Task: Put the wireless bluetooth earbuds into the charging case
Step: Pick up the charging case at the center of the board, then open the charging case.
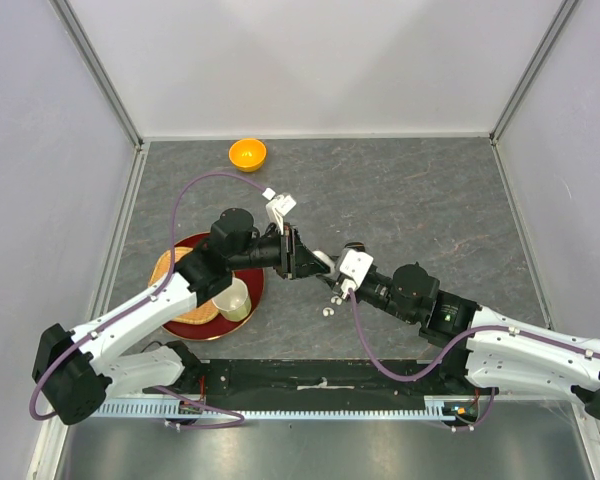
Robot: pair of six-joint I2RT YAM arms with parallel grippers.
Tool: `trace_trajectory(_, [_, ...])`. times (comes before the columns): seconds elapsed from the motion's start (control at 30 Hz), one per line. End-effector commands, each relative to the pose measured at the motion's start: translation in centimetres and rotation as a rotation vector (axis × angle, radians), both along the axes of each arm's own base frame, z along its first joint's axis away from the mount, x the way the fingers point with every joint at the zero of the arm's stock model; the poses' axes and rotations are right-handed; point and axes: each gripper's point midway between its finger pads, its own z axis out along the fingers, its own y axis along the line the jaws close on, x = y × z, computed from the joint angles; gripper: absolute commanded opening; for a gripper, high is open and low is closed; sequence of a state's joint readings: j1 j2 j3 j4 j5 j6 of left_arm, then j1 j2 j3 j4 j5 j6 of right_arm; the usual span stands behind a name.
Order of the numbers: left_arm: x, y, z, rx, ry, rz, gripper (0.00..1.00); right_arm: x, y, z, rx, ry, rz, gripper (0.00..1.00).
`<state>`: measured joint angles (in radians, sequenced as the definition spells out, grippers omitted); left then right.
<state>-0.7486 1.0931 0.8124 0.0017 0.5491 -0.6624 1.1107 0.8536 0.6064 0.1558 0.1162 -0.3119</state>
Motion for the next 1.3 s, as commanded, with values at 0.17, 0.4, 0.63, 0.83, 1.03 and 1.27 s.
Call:
trace_trajectory(0.17, [1.5,1.6,2.9,-0.03,-0.157,0.138,0.02,1.5,-1.7,3.3,0.166,0.069,-0.167,0.85])
trace_trajectory(0.4, [3.1,7.1,6.9,-0.132,-0.455,0.426,0.02,1.3,-3.1,4.5,0.357,0.287,-0.274,0.98])
trace_trajectory(0.63, [1.6,10.3,9.3,-0.275,-0.757,0.5,0.02,0.1,-2.0,10.2,0.635,0.613,-0.258,0.98])
trace_trajectory(0.83, [0.4,9.6,10.7,-0.335,-0.846,0.43,0.02,1.3,-0.5,14.4,0.776,0.874,-0.131,0.98])
trace_trajectory(1.03, [-1.0,7.6,11.1,-0.336,-0.961,0.277,0.02,-0.1,3.2,13.8,0.756,1.327,0.124,0.98])
trace_trajectory(1.27, [-0.8,7.5,10.7,-0.336,-1.018,0.278,0.02,-1.7,4.5,13.2,0.817,1.578,0.31,0.96])
